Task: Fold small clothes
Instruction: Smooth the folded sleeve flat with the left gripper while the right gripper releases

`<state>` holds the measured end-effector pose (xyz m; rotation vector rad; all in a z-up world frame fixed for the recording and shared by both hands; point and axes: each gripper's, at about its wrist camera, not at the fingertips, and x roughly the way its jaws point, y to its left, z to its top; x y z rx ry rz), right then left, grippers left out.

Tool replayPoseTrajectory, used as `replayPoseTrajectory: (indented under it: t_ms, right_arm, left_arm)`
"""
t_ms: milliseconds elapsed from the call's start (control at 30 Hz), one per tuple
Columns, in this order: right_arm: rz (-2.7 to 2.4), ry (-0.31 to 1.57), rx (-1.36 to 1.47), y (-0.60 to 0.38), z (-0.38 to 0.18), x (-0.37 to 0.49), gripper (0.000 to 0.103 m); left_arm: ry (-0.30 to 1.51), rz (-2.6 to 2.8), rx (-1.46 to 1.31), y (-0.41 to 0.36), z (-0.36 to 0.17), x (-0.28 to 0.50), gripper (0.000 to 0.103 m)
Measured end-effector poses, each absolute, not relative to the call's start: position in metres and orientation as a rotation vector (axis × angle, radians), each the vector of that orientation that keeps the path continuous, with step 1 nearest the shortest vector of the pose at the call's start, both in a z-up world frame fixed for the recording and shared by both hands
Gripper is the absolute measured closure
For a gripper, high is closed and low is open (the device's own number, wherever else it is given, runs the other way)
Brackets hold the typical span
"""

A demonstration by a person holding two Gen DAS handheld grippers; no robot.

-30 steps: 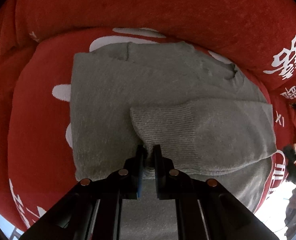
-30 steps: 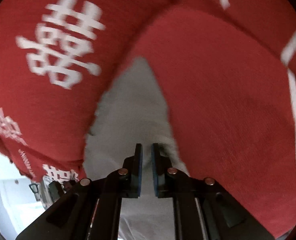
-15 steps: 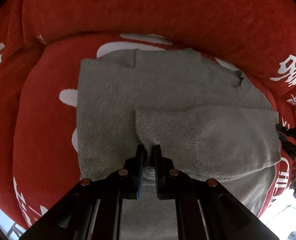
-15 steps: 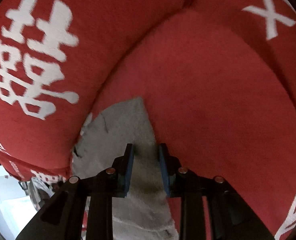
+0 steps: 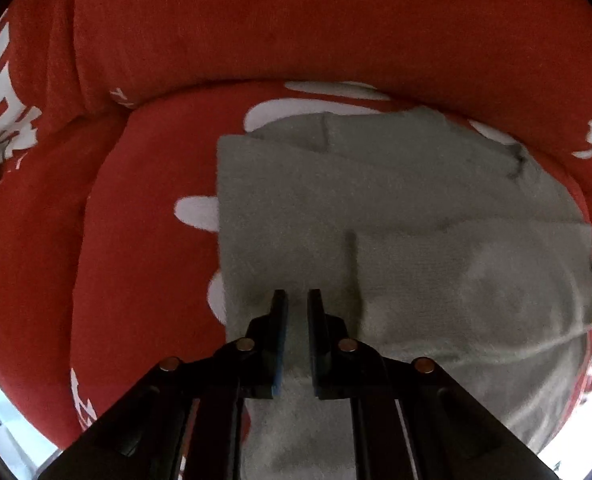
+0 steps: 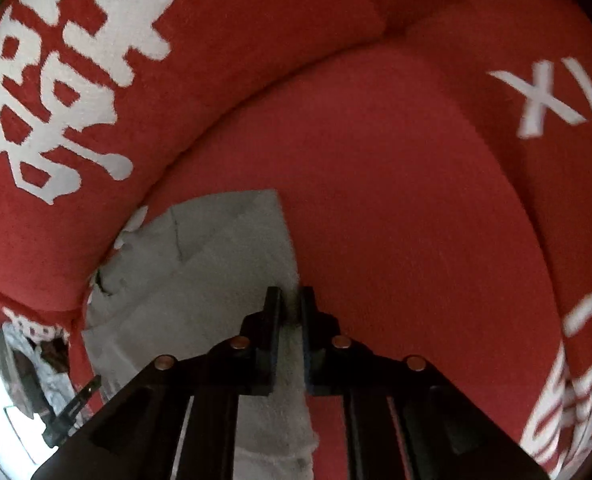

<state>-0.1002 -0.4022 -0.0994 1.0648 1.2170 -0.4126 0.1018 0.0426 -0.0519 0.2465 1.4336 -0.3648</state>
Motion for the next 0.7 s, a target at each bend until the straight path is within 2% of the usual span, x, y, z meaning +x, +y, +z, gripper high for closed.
replayPoseTrajectory:
  t_ms: [233, 433, 533, 700]
  right_arm:
    - [-0.390, 1.193, 1.031, -0.367, -0.064, -0.119, 0.088]
    - [-0.305, 1.260, 0.906, -0.321, -0.070, -0.101, 0.088]
    - [-0.308, 1.348, 0.841, -0.307, -0.089, -0.098, 0.091]
    - [-0.290, 1.342, 0.763, -0.299, -0.084, -0.101, 0.092]
  left_arm:
    - [1.414, -0.453, 0.171, 0.039, -0.024, 0.089, 0.092]
    - [1.463, -0.455, 0.256, 0.012, -0.056, 0.075, 0.092]
    - [1.424, -0.447, 0.270, 0.017, -0.062, 0.069, 0.082]
    - [1.450, -0.445, 0.258, 0.027, -0.056, 0.069, 0.081]
